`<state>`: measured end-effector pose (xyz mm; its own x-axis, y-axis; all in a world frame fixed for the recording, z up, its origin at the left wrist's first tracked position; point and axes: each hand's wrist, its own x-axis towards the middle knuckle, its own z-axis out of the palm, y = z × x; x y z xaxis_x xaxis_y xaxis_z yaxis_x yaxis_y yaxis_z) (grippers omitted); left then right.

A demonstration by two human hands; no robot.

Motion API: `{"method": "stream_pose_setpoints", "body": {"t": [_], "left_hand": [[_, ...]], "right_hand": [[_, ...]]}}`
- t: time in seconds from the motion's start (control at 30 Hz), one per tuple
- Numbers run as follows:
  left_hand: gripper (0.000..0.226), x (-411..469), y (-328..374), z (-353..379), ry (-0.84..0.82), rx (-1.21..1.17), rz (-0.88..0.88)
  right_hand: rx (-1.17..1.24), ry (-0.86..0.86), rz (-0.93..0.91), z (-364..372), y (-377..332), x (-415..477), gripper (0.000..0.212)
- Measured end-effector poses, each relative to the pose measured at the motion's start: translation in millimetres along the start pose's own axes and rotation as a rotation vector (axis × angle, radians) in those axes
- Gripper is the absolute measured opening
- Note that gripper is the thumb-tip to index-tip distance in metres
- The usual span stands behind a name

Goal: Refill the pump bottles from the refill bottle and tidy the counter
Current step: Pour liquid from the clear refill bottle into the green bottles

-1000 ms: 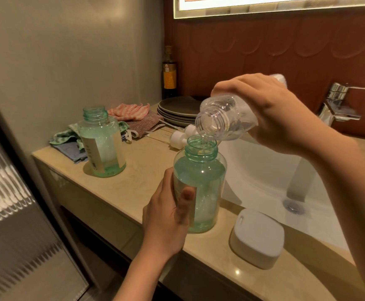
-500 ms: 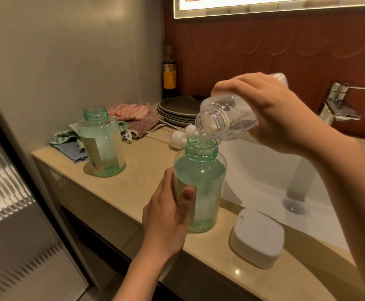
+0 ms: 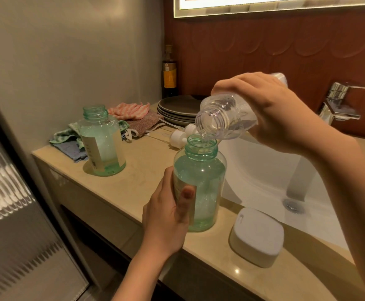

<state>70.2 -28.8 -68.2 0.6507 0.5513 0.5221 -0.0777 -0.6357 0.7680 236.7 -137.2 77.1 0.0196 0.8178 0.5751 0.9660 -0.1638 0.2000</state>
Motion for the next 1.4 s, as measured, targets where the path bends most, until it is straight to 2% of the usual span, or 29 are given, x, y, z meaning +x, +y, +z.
{"method": "stream_pose_setpoints", "body": {"t": [0.3, 0.47, 0.67, 1.17, 1.4], "left_hand": [[0.060, 0.1, 2.2, -1.2, 0.000, 0.020, 0.007], [0.067, 0.4, 1.0, -1.1, 0.001, 0.008, 0.016], [0.054, 0.4, 0.7, -0.7, 0.003, 0.013, 0.026], [0.054, 0.7, 0.8, -0.6, 0.004, 0.013, 0.015], [0.062, 0.4, 1.1, -0.2, 0.010, 0.001, 0.016]], "right_hand": [[0.004, 0.003, 0.000, -0.6, 0.2, 0.0, 0.082], [0.007, 0.003, -0.004, 0.1, 0.0, 0.0, 0.079], [0.012, 0.003, 0.000, -0.7, -0.7, -0.2, 0.078], [0.001, 0.001, -0.008, -0.9, -0.4, 0.2, 0.082], [-0.009, 0.004, -0.015, -1.1, 0.4, 0.2, 0.081]]}}
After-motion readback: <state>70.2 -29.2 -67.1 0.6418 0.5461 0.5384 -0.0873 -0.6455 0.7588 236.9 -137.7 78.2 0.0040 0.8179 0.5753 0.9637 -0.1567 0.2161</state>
